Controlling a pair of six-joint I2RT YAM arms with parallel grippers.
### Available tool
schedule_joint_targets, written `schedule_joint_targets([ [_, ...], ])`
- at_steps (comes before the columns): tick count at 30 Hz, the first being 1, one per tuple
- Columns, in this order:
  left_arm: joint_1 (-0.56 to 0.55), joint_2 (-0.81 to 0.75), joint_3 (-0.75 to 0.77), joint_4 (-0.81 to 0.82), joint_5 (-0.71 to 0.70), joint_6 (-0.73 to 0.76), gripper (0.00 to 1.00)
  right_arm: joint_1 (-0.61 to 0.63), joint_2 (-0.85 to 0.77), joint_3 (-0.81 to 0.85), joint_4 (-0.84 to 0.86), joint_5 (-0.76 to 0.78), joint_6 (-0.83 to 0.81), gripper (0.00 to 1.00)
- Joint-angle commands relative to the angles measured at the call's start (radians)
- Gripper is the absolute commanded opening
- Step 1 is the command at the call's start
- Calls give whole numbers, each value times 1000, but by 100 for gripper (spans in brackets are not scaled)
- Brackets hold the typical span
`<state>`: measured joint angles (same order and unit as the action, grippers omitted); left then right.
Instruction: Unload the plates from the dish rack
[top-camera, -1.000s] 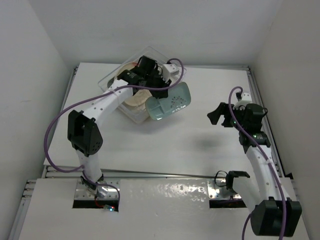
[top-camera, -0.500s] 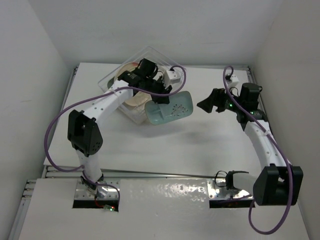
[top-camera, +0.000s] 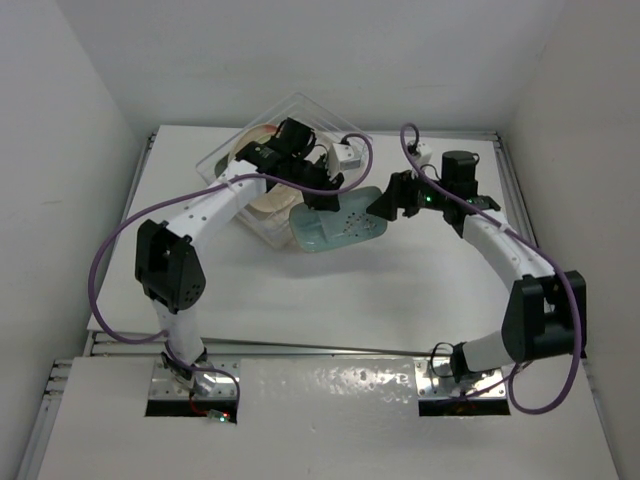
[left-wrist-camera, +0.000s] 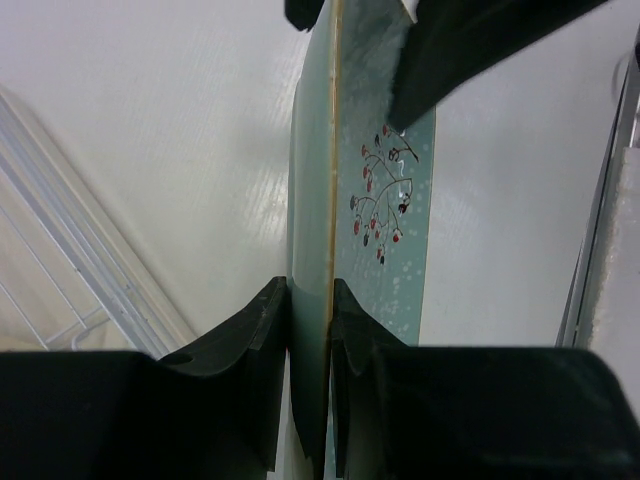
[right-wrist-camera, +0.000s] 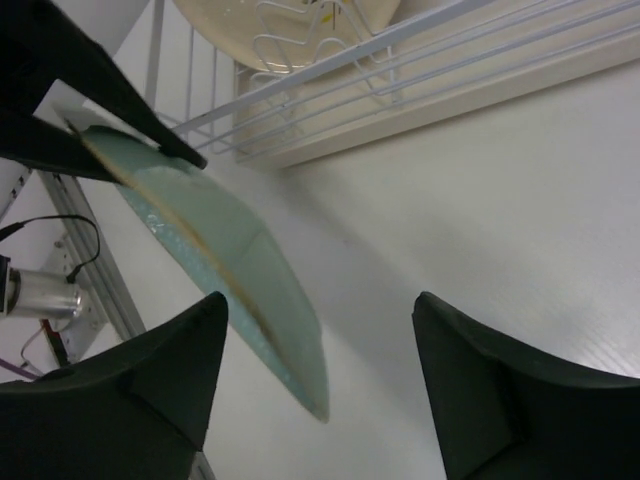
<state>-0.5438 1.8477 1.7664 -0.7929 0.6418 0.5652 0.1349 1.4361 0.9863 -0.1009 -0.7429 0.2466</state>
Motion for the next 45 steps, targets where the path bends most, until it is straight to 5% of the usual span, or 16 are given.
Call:
schedule_joint_targets([
  [1,-1,-62,16,57,91,13,0,20,47,67,53,-23,-4,71],
  [3,-1,-61,24,58,117,9,0,40,58,72,41,-26,-13,65],
  [10,-1,-50,27,69,154,-21,0,51,60,20,151,-52,62,14],
  [13,-1,-48,22,78,110,-42,0,51,49,8,162,-46,83,0],
  [16,-1,-50,21,110,46,-93,0,51,32,-27,203,-47,123,0],
  [20,-1,-53,18,150,-40,-116,26,51,-2,-101,279,-73,212,0],
  [24,1,-50,8,181,-108,-151,42,51,-42,-198,479,-93,347,0],
  [30,2,-47,14,205,-171,-186,66,48,-81,-274,533,-70,414,0],
  [32,2,-48,34,225,-220,-212,87,45,-86,-308,553,-55,457,0],
  [38,4,-51,90,238,-391,-289,92,-6,-86,-394,810,11,684,0],
  [45,13,-88,107,221,-753,-275,92,-165,-45,-479,1122,198,1025,0],
])
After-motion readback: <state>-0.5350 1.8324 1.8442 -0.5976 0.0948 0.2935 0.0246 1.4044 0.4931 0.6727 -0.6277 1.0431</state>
